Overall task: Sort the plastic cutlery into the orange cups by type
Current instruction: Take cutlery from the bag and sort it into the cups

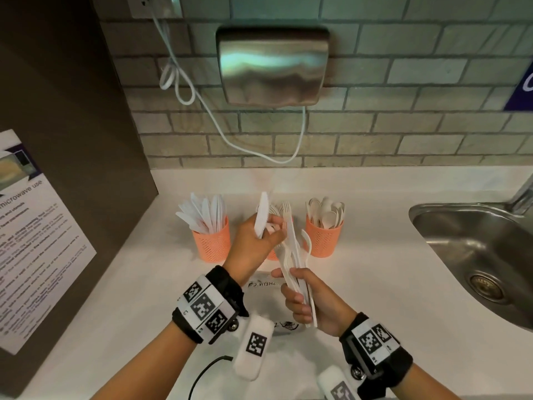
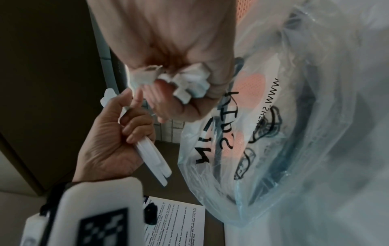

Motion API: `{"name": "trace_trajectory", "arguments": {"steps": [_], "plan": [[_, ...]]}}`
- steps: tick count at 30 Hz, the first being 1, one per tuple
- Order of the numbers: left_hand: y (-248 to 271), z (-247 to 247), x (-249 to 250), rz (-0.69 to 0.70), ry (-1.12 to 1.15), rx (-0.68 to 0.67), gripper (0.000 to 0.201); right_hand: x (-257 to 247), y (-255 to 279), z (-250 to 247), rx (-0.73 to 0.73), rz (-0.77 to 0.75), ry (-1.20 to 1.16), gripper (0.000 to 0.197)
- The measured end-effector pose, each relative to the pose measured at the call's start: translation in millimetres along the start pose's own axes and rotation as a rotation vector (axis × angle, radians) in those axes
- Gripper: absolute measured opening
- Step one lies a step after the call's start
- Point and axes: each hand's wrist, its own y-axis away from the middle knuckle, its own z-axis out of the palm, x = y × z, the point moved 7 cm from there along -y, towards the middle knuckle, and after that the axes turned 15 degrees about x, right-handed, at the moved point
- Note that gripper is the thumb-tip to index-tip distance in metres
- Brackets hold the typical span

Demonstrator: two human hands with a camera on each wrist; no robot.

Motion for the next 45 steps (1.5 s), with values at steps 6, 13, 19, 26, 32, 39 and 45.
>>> {"name": "trace_trajectory", "arguments": {"steps": [6, 13, 19, 26, 32, 39, 45], "plan": [[-3, 6, 2, 0.004, -0.051, -0.036, 0.017, -1, 11, 7, -0.068, 0.025, 0.03, 0.024], [-18, -6, 2, -0.089, 0.091, 0.046, 0.018, -7, 16, 2, 0.015, -0.101, 0.193, 0.026], [-1, 3, 0, -0.021, 0.04, -0.034, 0.023, -11, 15, 5, 0.102, -0.205, 0.267, 0.027], [-17, -12, -12, -0.114, 0.092, 0.133, 0.02, -9, 15, 5, 0.146, -0.202, 0.333, 0.023], [-20, -8, -32, -0.189, 0.108, 0.082, 0.016, -5, 18, 11, 0.139, -0.221, 0.418, 0.024], [-46, -38, -29, -0.237, 0.115, 0.168, 0.03, -9, 15, -1, 0.159, -0.222, 0.405, 0.036], [-105, -92, -5, 0.057, -0.319, 0.317, 0.047, -17, 12, -15, 0.178, -0.202, 0.352, 0.047]]}}
